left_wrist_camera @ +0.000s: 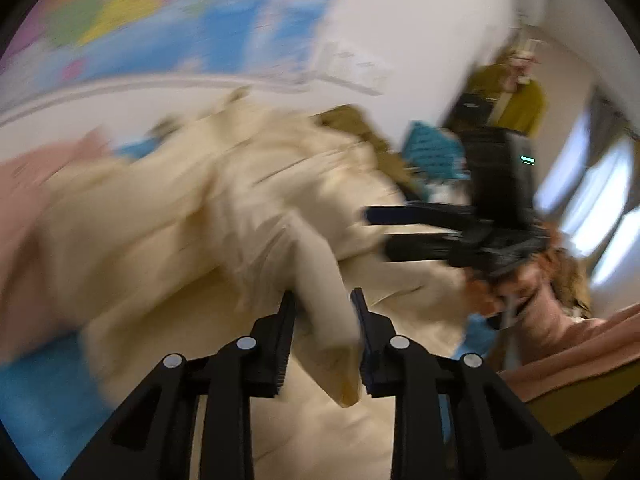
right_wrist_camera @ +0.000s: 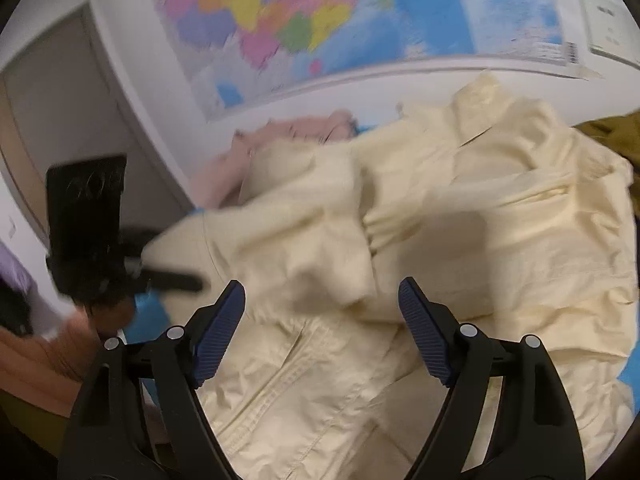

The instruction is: Fold large clothes

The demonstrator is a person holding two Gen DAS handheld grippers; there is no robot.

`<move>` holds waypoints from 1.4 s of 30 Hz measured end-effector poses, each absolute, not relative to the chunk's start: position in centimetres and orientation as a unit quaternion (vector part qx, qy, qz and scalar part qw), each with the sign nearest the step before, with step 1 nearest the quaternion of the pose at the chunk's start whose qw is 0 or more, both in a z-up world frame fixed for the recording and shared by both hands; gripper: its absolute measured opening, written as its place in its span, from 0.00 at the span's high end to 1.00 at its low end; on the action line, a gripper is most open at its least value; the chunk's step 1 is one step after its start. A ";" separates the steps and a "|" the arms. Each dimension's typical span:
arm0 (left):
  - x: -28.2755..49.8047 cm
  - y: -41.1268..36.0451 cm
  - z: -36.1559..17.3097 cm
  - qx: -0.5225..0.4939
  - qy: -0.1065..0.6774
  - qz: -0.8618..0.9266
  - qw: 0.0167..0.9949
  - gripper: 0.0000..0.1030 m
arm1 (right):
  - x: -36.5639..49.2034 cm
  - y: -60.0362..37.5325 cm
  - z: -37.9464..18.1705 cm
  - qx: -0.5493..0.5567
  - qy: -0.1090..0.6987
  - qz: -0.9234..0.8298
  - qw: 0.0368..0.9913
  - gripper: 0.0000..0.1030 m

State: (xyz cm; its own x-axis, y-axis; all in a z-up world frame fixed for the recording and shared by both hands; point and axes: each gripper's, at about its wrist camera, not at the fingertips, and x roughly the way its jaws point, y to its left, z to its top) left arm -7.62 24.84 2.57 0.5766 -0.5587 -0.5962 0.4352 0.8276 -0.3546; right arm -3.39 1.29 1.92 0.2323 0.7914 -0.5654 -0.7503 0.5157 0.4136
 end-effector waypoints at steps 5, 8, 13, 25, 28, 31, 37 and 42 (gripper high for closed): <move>-5.1 19.4 2.8 -0.091 0.329 -0.332 0.879 0.08 | -1.6 -3.2 3.8 0.093 0.366 0.468 0.800 0.17; -4.8 18.4 2.6 -0.078 0.314 -0.332 0.886 0.07 | -2.0 -4.5 4.3 0.095 0.360 0.464 0.804 0.08; -6.3 20.3 2.6 -0.071 0.297 -0.307 0.901 0.07 | -3.8 -3.8 3.9 0.084 0.365 0.494 0.785 0.04; -5.9 26.6 2.1 -0.101 0.309 -0.206 0.923 0.07 | -5.3 2.2 -0.7 0.009 0.434 0.531 0.728 0.14; -5.1 27.5 1.3 -0.103 0.323 -0.189 0.921 0.07 | -5.6 1.7 -1.4 -0.005 0.451 0.532 0.716 0.82; -3.9 27.8 1.2 -0.082 0.331 -0.165 0.925 0.07 | -3.5 -1.0 0.6 0.033 0.434 0.513 0.740 0.95; -0.9 27.8 1.2 -0.057 0.341 -0.141 0.928 0.08 | 5.5 -7.5 3.5 0.162 0.415 0.449 0.775 0.97; 2.4 27.7 -0.6 -0.058 0.390 -0.120 0.911 0.08 | 10.0 -8.3 0.2 0.169 0.466 0.367 0.787 0.68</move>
State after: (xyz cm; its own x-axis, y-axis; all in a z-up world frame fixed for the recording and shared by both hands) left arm 2.39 27.67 -0.63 0.6667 -0.2644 -0.6969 0.1736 0.9643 -0.1998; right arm 10.00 -8.32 0.19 0.2969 0.7355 -0.6089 -0.4203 0.6733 0.6083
